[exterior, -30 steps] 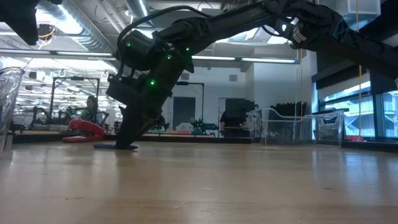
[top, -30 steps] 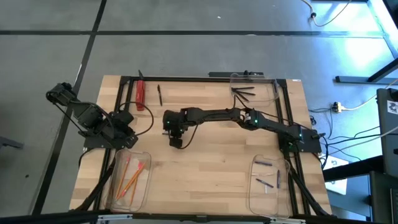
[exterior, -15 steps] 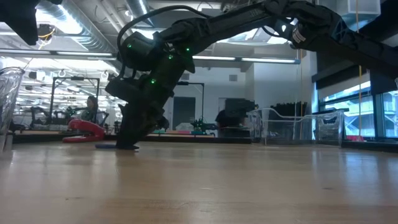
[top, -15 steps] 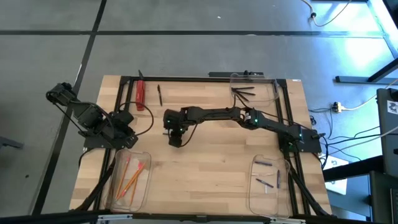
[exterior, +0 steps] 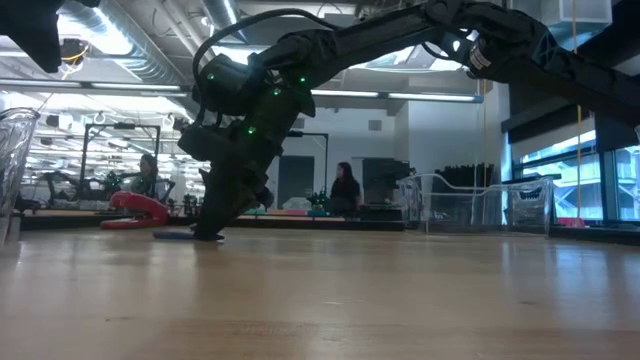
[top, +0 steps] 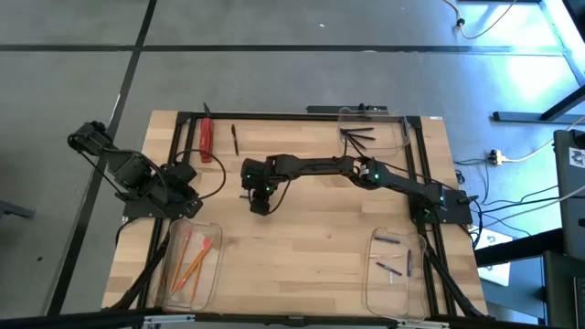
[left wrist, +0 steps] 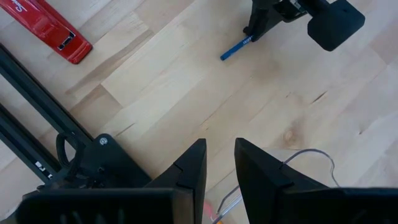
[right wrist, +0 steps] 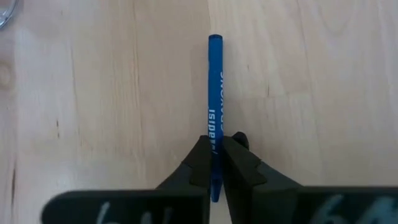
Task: Sort crayons/erasers/pens/pencils in bins
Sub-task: Put the blue crayon into the bottom right transparent bin
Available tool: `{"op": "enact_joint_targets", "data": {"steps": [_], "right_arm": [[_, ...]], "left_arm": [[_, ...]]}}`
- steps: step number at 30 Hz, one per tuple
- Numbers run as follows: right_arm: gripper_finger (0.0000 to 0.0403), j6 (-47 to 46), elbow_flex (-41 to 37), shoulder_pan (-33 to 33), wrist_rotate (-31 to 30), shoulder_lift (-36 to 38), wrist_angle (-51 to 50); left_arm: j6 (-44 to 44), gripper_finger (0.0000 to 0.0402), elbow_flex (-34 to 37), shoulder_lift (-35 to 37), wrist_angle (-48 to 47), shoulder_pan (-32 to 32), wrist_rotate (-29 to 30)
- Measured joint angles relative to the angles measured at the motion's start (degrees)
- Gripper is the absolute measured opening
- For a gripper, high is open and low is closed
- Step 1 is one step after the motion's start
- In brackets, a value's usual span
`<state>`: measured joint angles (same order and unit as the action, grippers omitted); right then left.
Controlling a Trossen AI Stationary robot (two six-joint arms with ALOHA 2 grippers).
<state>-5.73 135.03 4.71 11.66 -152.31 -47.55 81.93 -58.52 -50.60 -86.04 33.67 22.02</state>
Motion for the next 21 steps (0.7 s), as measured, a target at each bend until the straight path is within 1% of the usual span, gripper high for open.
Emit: {"op": "enact_joint_targets", "data": {"steps": [4,9,14,21], "right_arm": [[0.0018,-2.9,0.0,0.0,-0.5,0.0,0.0],[0.0020,-3.1,0.0,0.0,-1.3,0.0,0.0],[0.0019,-5.8,0.0,0.1,-1.3,0.0,0.0],[0.0021,-6.0,-0.2,0.1,0.2,0.9,-0.8]], "left_arm": [[0.0,0.0077,0.0,0.0,0.0,0.0,0.0],[0.0,0.0077,0.0,0.0,0.0,0.0,0.0],[0.0,0.0077,0.0,0.0,0.0,0.0,0.0],[0.0,0.0077,0.0,0.0,0.0,0.0,0.0]]}}
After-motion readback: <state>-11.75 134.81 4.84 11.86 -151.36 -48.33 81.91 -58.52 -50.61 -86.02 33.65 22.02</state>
